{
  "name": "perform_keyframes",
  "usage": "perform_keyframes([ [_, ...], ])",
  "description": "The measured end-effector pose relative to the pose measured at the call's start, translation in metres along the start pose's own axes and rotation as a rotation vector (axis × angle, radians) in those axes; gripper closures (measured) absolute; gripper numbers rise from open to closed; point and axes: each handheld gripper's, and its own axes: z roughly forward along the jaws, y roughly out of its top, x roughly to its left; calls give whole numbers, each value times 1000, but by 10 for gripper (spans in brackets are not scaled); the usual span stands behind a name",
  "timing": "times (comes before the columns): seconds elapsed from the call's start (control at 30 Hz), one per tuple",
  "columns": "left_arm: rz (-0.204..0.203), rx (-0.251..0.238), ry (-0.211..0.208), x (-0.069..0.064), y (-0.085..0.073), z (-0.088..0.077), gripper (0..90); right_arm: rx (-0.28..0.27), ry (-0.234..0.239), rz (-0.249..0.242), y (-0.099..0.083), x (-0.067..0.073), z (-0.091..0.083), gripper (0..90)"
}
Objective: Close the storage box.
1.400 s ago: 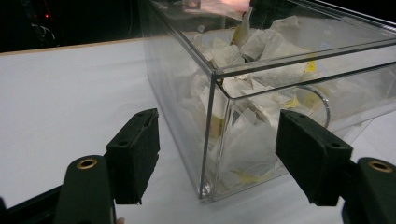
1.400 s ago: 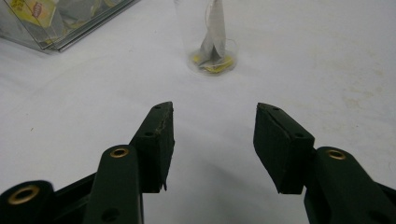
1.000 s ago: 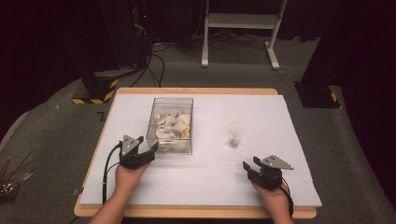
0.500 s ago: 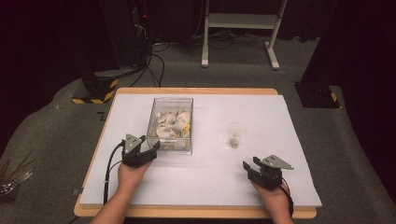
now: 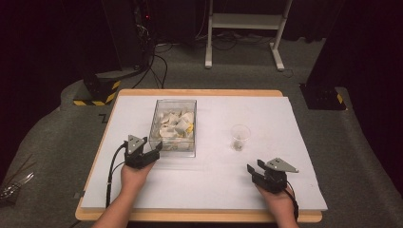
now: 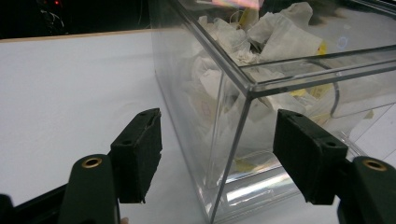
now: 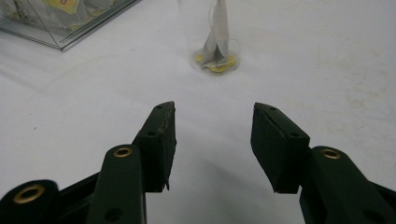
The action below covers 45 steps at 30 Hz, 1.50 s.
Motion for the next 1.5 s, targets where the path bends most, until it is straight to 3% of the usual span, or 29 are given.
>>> perform_keyframes([
  [0.4, -12, 8, 5, 0, 0, -1, 341, 3, 2, -6, 0, 1, 1, 504],
  [0.73, 7, 36, -34, 10, -6, -26, 321, 4, -5, -1, 0, -2, 1, 504],
  [0.93, 43, 96, -30, 20, -16, -38, 306, 12, -14, 4, 0, -3, 1, 498],
  [1.0, 77, 171, -13, 28, -24, -42, 289, 22, -26, 5, -1, -7, 2, 487],
  [1.1, 91, 244, 1, 34, -34, -44, 267, 43, -53, 8, -1, -13, 2, 465],
  [1.2, 143, 312, 32, 37, -43, -46, 240, 85, -109, 8, -2, -23, 2, 431],
  [1.3, 109, 304, 19, 42, -47, -48, 225, 119, -139, 12, -3, -30, 2, 395],
  [1.33, 89, 311, 10, 44, -48, -49, 218, 170, -164, 28, -5, -37, 4, 350],
  [1.5, 90, 298, 11, 44, -50, -49, 216, 178, -168, 30, -5, -39, 5, 307],
])
